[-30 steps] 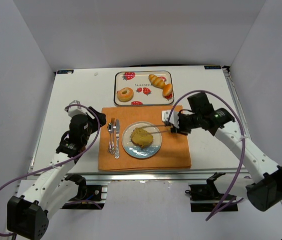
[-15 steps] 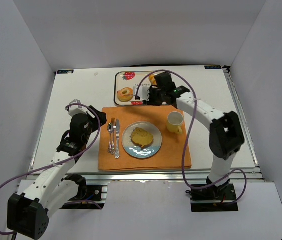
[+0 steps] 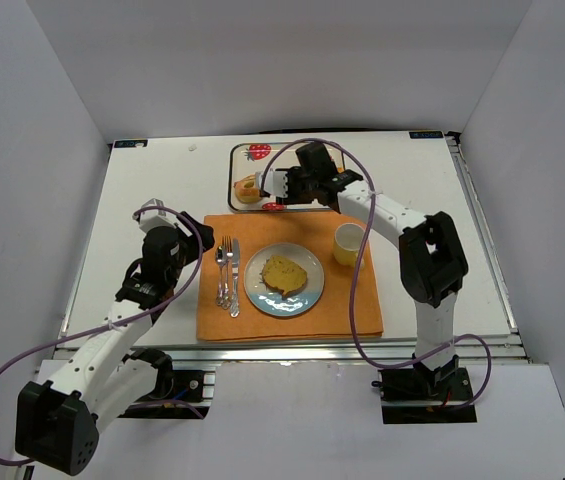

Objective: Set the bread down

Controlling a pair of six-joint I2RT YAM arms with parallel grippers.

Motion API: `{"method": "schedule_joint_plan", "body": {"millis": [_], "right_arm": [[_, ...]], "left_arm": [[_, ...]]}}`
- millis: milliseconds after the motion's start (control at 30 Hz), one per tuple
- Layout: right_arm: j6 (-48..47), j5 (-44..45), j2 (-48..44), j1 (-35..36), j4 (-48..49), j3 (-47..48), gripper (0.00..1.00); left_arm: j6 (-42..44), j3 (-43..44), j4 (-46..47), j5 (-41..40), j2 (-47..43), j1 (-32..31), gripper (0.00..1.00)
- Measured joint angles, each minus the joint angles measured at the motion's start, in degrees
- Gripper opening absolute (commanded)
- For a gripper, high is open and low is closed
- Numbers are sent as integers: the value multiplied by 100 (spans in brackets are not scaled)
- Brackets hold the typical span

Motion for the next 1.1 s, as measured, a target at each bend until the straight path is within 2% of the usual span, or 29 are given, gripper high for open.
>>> {"method": "schedule_joint_plan", "body": {"millis": [767, 1100], "right_arm": [[7, 319, 702, 70, -127, 470, 49], [203, 415, 715, 70, -160, 470, 50]], "left_arm": [[24, 0, 7, -28, -48, 0, 82], [22, 0, -11, -50, -107, 0, 82]]}}
